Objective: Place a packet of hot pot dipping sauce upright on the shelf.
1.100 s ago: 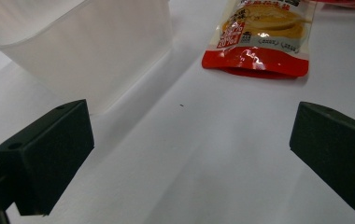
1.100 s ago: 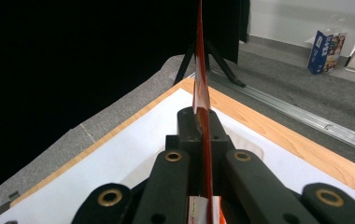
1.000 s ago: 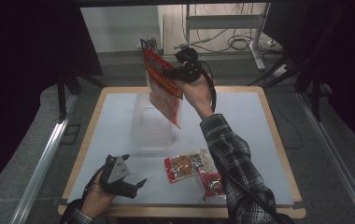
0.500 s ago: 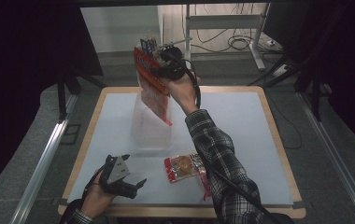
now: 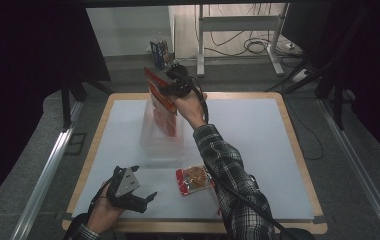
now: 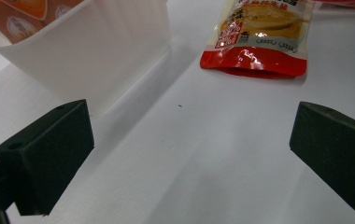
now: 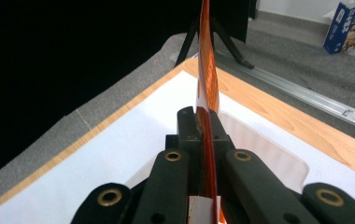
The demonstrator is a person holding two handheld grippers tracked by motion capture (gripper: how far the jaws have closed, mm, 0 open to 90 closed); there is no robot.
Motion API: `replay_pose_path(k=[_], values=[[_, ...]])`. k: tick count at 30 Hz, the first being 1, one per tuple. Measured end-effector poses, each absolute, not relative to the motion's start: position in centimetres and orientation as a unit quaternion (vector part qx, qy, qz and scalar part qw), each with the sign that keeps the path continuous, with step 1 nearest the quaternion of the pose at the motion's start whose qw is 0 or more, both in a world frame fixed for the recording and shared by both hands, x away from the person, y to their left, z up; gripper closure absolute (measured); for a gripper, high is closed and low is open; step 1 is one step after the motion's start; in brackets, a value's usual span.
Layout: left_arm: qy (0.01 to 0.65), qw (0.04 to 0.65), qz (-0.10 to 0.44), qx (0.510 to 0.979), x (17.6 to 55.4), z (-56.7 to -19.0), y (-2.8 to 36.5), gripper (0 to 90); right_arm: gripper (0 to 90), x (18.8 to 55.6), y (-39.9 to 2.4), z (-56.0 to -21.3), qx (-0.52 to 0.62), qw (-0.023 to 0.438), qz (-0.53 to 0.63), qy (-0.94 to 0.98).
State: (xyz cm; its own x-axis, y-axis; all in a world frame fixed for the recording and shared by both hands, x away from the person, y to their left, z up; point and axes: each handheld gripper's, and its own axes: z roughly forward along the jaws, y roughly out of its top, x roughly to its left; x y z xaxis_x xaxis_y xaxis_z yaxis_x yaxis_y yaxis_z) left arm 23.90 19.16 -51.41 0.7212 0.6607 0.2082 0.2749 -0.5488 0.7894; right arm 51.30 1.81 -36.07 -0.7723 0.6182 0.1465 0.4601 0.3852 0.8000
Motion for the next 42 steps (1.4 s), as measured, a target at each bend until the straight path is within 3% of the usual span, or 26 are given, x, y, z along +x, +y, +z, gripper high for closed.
replay_pose_path(k=[9,10,11,17,20,25,34,42], values=[[0.272,0.383,0.248,0.847,23.9,-51.5,19.0,0.0,86.1,51.5,1.3,-35.9,0.329,0.105,0.426,0.836],[0.272,0.383,0.248,0.847,23.9,-51.5,19.0,0.0,77.8,51.5,1.2,-35.7,0.329,0.105,0.424,0.837],[0.272,0.383,0.248,0.847,23.9,-51.5,19.0,0.0,77.8,51.5,1.2,-35.7,0.329,0.105,0.424,0.837],[0.273,0.385,0.248,0.846,23.9,-51.5,19.0,0.0,42.7,51.2,0.7,-35.0,0.314,0.151,0.422,0.837],[0.272,0.384,0.247,0.847,23.9,-51.5,19.0,0.0,28.2,51.1,0.2,-34.9,0.311,0.152,0.414,0.842],[0.273,0.385,0.245,0.847,23.9,-51.6,18.9,0.0,13.7,50.7,-0.9,-35.1,0.297,0.157,0.417,0.844],[0.274,0.388,0.243,0.846,24.0,-51.6,19.1,0.0,2.4,50.3,-2.3,-35.2,0.269,0.158,0.42,0.852],[0.274,0.391,0.239,0.846,24.0,-51.7,19.0,0.0,0.0,48.9,-3.0,-35.4,0.262,0.161,0.411,0.858]])
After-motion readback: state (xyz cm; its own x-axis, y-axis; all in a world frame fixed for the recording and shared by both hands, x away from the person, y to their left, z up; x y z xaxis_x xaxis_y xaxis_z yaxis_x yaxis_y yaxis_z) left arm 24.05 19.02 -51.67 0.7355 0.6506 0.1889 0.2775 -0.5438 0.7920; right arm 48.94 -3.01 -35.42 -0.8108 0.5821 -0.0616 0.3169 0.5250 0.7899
